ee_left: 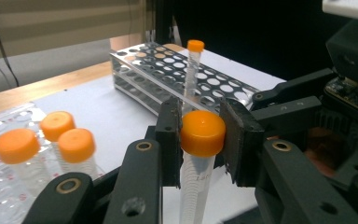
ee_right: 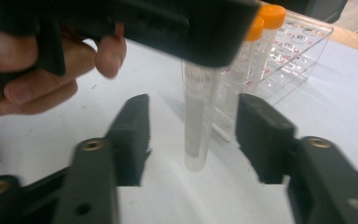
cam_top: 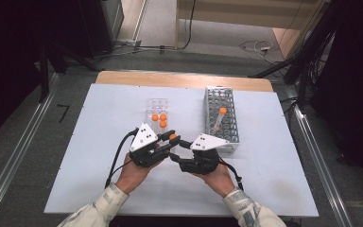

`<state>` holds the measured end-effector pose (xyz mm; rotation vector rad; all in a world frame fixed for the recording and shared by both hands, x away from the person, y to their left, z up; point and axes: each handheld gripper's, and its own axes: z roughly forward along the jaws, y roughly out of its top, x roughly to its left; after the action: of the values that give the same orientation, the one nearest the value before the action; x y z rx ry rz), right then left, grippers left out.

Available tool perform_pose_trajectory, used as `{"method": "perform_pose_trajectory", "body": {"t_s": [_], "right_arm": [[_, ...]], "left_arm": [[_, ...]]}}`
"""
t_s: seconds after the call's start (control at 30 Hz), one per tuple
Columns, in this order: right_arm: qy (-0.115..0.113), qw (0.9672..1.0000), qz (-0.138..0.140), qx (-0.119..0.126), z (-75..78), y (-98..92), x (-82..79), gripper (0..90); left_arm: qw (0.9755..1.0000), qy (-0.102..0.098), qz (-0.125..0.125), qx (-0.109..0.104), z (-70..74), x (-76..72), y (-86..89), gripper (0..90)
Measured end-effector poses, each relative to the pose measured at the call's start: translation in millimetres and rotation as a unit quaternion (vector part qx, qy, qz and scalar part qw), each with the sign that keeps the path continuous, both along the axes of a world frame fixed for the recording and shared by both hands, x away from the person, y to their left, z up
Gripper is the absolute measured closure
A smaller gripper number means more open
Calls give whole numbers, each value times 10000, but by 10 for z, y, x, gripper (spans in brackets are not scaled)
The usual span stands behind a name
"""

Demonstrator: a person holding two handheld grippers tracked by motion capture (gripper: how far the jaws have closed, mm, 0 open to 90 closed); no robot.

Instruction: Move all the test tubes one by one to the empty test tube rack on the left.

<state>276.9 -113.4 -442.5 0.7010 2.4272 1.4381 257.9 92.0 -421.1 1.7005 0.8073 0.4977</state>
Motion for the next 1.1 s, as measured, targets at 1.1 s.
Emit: {"method": "perform_pose_trajectory", "body": {"t_s": [1.1], "right_arm": [[13, 9969, -782, 66, 113, -628, 134, 247]], "left_arm": [[9963, -181, 797, -281, 262, 230, 442, 700]]}}
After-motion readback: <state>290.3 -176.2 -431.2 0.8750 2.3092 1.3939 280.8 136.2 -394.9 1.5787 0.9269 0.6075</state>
